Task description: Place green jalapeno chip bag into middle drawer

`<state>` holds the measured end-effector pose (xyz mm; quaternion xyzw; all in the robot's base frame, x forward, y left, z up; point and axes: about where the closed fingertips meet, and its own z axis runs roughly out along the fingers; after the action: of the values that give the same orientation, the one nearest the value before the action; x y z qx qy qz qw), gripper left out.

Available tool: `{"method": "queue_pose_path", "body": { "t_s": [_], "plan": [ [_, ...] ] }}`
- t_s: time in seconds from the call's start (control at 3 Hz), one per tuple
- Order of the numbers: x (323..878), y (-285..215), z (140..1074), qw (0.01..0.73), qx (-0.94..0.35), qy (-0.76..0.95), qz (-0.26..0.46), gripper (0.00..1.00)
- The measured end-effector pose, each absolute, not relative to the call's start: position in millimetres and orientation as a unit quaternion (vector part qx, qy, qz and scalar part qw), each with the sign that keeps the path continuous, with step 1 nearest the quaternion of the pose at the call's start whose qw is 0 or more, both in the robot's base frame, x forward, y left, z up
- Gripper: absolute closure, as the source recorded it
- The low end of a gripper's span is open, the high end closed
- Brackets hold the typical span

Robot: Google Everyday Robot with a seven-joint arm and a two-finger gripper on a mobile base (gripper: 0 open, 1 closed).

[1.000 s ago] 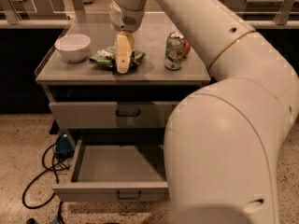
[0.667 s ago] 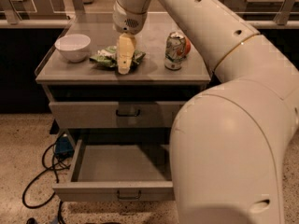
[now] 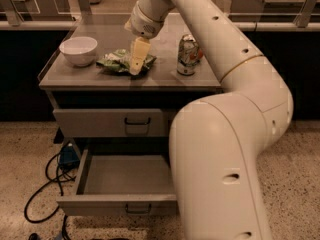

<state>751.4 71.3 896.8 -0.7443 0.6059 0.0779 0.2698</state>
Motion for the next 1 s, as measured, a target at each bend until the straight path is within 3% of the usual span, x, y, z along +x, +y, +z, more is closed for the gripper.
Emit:
{"method": "queue_pose_path", "body": {
  "t_s": [0.33,0.67,1.0],
  "plan": [
    [776.0,113.1,854.9,0.234,-0.759,0.599,0.102,0.00],
    [783.6,117.4,857.3,0.249,-0.755,0.599,0.097,0.00],
    [783.6,117.5,857.3,0.249,-0.755,0.599,0.097,0.19]
  ]
}}
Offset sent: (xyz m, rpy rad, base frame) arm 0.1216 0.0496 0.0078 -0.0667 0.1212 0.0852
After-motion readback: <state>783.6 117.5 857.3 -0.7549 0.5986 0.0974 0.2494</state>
